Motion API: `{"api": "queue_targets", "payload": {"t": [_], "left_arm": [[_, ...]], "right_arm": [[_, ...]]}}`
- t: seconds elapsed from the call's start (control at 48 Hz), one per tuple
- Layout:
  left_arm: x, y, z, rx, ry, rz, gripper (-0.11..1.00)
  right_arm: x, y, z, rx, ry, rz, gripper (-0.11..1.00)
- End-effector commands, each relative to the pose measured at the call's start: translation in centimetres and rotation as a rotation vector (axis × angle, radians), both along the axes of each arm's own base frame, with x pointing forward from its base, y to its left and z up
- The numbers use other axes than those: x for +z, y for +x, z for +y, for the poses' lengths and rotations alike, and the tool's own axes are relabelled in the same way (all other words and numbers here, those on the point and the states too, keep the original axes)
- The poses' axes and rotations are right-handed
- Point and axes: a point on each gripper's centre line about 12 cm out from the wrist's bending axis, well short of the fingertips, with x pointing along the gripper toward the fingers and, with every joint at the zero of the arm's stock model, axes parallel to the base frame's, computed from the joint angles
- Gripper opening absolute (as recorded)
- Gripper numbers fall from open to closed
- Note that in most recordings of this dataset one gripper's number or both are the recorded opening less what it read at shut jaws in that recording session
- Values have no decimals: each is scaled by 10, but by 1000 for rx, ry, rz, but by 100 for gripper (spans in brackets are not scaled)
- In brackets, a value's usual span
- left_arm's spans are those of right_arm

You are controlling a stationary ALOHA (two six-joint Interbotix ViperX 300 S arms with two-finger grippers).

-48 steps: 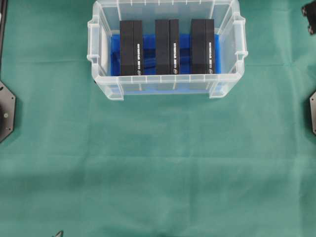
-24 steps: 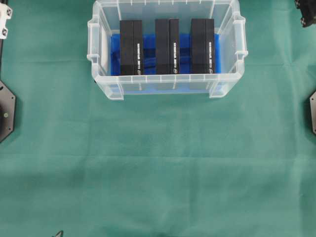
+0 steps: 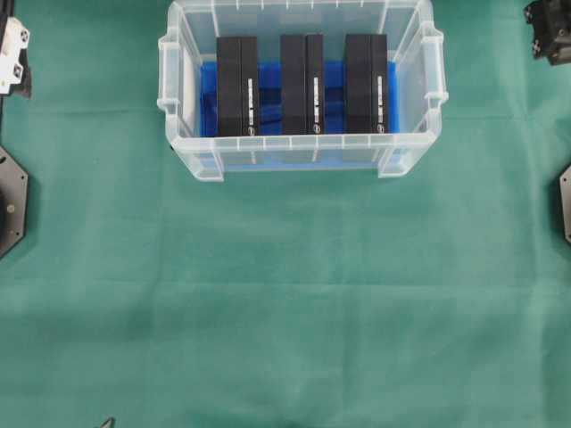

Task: Take the box out of the case with both arms.
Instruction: 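Move both open grippers above the case toward the outer black boxes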

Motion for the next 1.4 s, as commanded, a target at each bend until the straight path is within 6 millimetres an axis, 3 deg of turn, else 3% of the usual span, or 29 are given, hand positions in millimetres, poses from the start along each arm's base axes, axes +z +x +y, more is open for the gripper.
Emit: {"api": "queue_targets", "payload": {"t": [0.0, 0.083, 0.396, 1.063, 1.23, 1.376], "left_arm": [[4, 3, 0, -7, 7, -14, 90], [2, 5, 1, -9, 3, -5, 89], [1, 1, 0, -8, -1, 34, 88], [0, 1, 1, 49, -14, 39, 88], [-2, 11, 4, 68, -25, 56, 88], [-6, 30, 10, 72, -36, 85, 88]], "right_arm": [[4, -2, -1, -7, -14, -13, 91], [4, -1, -1, -10, -16, -15, 97], [7, 4, -4, -5, -42, -67, 97], [4, -3, 0, -41, -6, -12, 97], [3, 3, -3, -54, 1, -14, 97], [1, 20, -6, -48, 7, -27, 97]]}}
